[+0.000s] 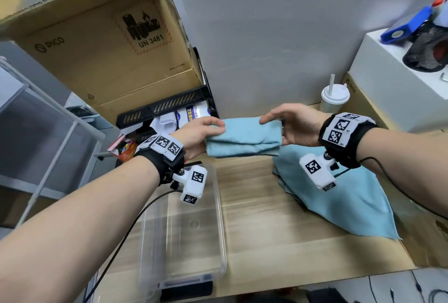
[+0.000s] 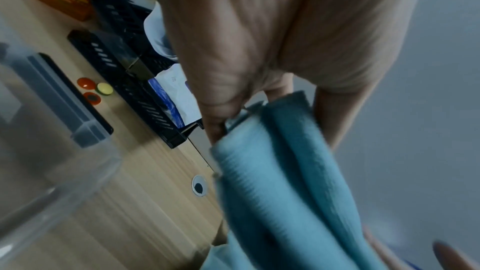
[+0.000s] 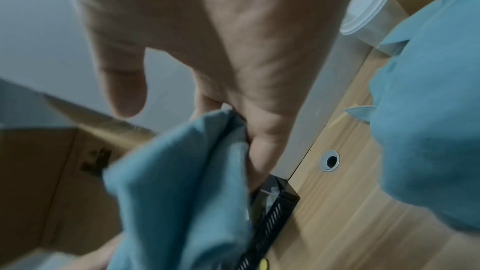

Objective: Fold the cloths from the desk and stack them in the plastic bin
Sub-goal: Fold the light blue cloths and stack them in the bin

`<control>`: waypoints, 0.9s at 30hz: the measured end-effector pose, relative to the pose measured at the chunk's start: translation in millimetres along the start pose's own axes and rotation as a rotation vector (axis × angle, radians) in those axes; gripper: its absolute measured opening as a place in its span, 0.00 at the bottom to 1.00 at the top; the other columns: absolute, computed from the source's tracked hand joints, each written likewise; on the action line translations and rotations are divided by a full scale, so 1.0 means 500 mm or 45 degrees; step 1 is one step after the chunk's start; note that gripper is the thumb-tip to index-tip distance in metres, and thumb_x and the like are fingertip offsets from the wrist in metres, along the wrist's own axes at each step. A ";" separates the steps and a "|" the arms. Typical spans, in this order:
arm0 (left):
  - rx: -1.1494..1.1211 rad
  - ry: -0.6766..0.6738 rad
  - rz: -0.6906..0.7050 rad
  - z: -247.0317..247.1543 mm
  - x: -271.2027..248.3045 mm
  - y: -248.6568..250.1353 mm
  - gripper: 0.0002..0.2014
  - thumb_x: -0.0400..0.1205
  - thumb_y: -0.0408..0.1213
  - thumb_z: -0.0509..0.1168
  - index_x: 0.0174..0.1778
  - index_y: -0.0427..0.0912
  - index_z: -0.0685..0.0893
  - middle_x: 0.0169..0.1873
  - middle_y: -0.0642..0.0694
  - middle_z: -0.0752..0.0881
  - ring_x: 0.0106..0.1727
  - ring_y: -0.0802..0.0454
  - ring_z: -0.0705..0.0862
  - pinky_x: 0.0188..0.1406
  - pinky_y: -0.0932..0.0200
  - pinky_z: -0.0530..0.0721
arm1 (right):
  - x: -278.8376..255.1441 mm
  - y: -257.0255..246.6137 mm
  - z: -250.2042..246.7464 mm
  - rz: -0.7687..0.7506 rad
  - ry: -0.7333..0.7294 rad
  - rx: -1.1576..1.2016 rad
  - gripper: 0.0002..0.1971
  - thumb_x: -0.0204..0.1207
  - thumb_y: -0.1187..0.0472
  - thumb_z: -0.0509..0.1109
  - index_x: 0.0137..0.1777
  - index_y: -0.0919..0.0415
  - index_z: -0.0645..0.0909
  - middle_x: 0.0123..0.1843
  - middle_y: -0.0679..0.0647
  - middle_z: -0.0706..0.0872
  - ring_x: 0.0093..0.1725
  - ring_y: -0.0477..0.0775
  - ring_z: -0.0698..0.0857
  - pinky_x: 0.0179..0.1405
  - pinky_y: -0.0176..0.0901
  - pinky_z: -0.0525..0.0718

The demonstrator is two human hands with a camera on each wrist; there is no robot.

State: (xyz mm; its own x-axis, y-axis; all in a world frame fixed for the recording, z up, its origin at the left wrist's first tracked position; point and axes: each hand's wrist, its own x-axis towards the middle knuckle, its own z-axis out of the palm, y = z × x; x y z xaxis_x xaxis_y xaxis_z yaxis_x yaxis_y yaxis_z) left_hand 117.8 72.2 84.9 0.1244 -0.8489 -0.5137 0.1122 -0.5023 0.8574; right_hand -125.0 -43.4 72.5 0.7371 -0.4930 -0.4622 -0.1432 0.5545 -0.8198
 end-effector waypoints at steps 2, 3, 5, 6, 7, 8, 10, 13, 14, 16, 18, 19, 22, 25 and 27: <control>0.113 0.028 0.021 -0.007 -0.001 -0.018 0.17 0.79 0.18 0.67 0.55 0.44 0.80 0.48 0.37 0.85 0.42 0.44 0.86 0.37 0.55 0.88 | 0.019 0.020 0.016 -0.083 0.100 -0.242 0.12 0.73 0.69 0.75 0.55 0.57 0.83 0.49 0.61 0.83 0.41 0.56 0.85 0.38 0.44 0.87; 0.143 0.052 0.036 -0.013 -0.005 -0.022 0.23 0.77 0.16 0.68 0.62 0.45 0.79 0.51 0.35 0.84 0.42 0.43 0.86 0.34 0.55 0.87 | 0.028 0.030 0.023 -0.126 0.150 -0.361 0.22 0.70 0.74 0.77 0.61 0.55 0.81 0.50 0.62 0.82 0.42 0.58 0.84 0.39 0.46 0.87; 0.216 0.116 0.058 -0.035 -0.012 -0.034 0.36 0.72 0.18 0.73 0.73 0.49 0.72 0.54 0.36 0.83 0.44 0.41 0.86 0.29 0.56 0.87 | 0.041 0.042 0.044 -0.164 0.226 -0.567 0.40 0.65 0.75 0.81 0.75 0.50 0.72 0.55 0.62 0.80 0.47 0.57 0.84 0.48 0.50 0.87; 0.274 0.145 0.047 -0.044 -0.016 -0.038 0.41 0.68 0.22 0.78 0.75 0.48 0.69 0.56 0.36 0.83 0.46 0.40 0.87 0.32 0.54 0.89 | 0.043 0.044 0.055 -0.160 0.264 -0.638 0.44 0.63 0.73 0.83 0.78 0.50 0.69 0.58 0.62 0.80 0.49 0.56 0.84 0.51 0.50 0.87; 0.345 0.166 0.017 -0.055 -0.022 -0.042 0.45 0.62 0.28 0.82 0.75 0.45 0.70 0.57 0.35 0.85 0.51 0.38 0.88 0.40 0.48 0.91 | 0.051 0.051 0.063 -0.139 0.274 -0.648 0.46 0.62 0.73 0.84 0.79 0.54 0.67 0.60 0.63 0.81 0.50 0.56 0.86 0.52 0.49 0.88; 0.419 0.177 -0.028 -0.068 -0.031 -0.050 0.45 0.56 0.33 0.84 0.71 0.41 0.75 0.58 0.35 0.86 0.55 0.37 0.89 0.48 0.42 0.90 | 0.057 0.059 0.080 -0.092 0.261 -0.616 0.46 0.62 0.74 0.83 0.79 0.58 0.67 0.60 0.64 0.82 0.51 0.58 0.87 0.52 0.49 0.89; 0.623 0.227 -0.071 -0.100 -0.047 -0.076 0.39 0.52 0.38 0.83 0.62 0.39 0.81 0.54 0.38 0.88 0.57 0.39 0.88 0.54 0.43 0.89 | 0.067 0.079 0.121 0.003 0.205 -0.590 0.39 0.63 0.76 0.82 0.74 0.61 0.69 0.58 0.65 0.83 0.49 0.58 0.88 0.48 0.49 0.91; 0.897 0.307 -0.117 -0.147 -0.093 -0.118 0.40 0.56 0.35 0.83 0.66 0.44 0.77 0.56 0.44 0.84 0.58 0.44 0.85 0.52 0.52 0.87 | 0.095 0.128 0.203 0.101 0.109 -0.747 0.32 0.68 0.75 0.78 0.68 0.53 0.70 0.49 0.61 0.81 0.41 0.58 0.86 0.44 0.56 0.91; 0.972 0.294 -0.142 -0.160 -0.109 -0.137 0.41 0.60 0.32 0.83 0.69 0.45 0.74 0.58 0.46 0.82 0.57 0.45 0.83 0.51 0.55 0.85 | 0.105 0.148 0.234 0.112 0.063 -0.802 0.32 0.69 0.75 0.77 0.68 0.52 0.70 0.48 0.62 0.81 0.41 0.59 0.85 0.45 0.60 0.90; 1.090 0.273 -0.182 -0.186 -0.126 -0.181 0.40 0.64 0.28 0.82 0.71 0.47 0.72 0.60 0.45 0.80 0.55 0.46 0.82 0.48 0.57 0.84 | 0.124 0.184 0.286 0.093 -0.026 -0.923 0.30 0.70 0.73 0.76 0.66 0.51 0.69 0.49 0.63 0.83 0.42 0.62 0.85 0.45 0.62 0.90; 1.176 0.262 -0.253 -0.211 -0.141 -0.228 0.39 0.64 0.28 0.81 0.69 0.49 0.72 0.61 0.43 0.81 0.53 0.46 0.82 0.43 0.57 0.83 | 0.144 0.228 0.334 0.080 -0.093 -1.173 0.28 0.70 0.67 0.77 0.65 0.51 0.69 0.54 0.60 0.83 0.46 0.61 0.85 0.46 0.56 0.89; 1.222 0.250 -0.309 -0.220 -0.147 -0.251 0.38 0.65 0.29 0.80 0.68 0.49 0.72 0.61 0.43 0.81 0.51 0.46 0.82 0.40 0.58 0.82 | 0.150 0.250 0.354 0.089 -0.105 -1.321 0.26 0.69 0.64 0.77 0.64 0.51 0.70 0.55 0.58 0.82 0.48 0.59 0.84 0.46 0.52 0.87; 1.376 0.224 -0.491 -0.232 -0.155 -0.336 0.38 0.65 0.31 0.81 0.69 0.53 0.71 0.62 0.42 0.76 0.50 0.44 0.82 0.40 0.58 0.80 | 0.172 0.335 0.405 0.198 -0.116 -1.560 0.22 0.67 0.62 0.77 0.56 0.48 0.71 0.56 0.56 0.80 0.48 0.58 0.82 0.42 0.43 0.79; 1.483 0.164 -0.583 -0.225 -0.146 -0.414 0.38 0.64 0.32 0.81 0.66 0.57 0.71 0.61 0.43 0.69 0.47 0.44 0.79 0.44 0.57 0.81 | 0.191 0.409 0.438 0.354 -0.122 -1.736 0.18 0.72 0.64 0.71 0.58 0.51 0.72 0.60 0.58 0.75 0.51 0.60 0.81 0.44 0.44 0.79; 1.552 0.060 -0.618 -0.213 -0.140 -0.448 0.35 0.63 0.32 0.81 0.61 0.55 0.72 0.57 0.44 0.69 0.46 0.42 0.80 0.44 0.53 0.84 | 0.198 0.442 0.445 0.426 -0.165 -1.873 0.18 0.75 0.63 0.69 0.64 0.56 0.73 0.62 0.60 0.75 0.55 0.62 0.82 0.53 0.47 0.82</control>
State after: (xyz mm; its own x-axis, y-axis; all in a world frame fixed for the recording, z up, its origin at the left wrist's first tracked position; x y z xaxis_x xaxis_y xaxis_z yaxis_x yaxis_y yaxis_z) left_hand 188.8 261.6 -74.9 0.3605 -0.5468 -0.7556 -0.7991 -0.5989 0.0522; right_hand 63.3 179.6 -79.4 0.5780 -0.3798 -0.7222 -0.7664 -0.5567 -0.3206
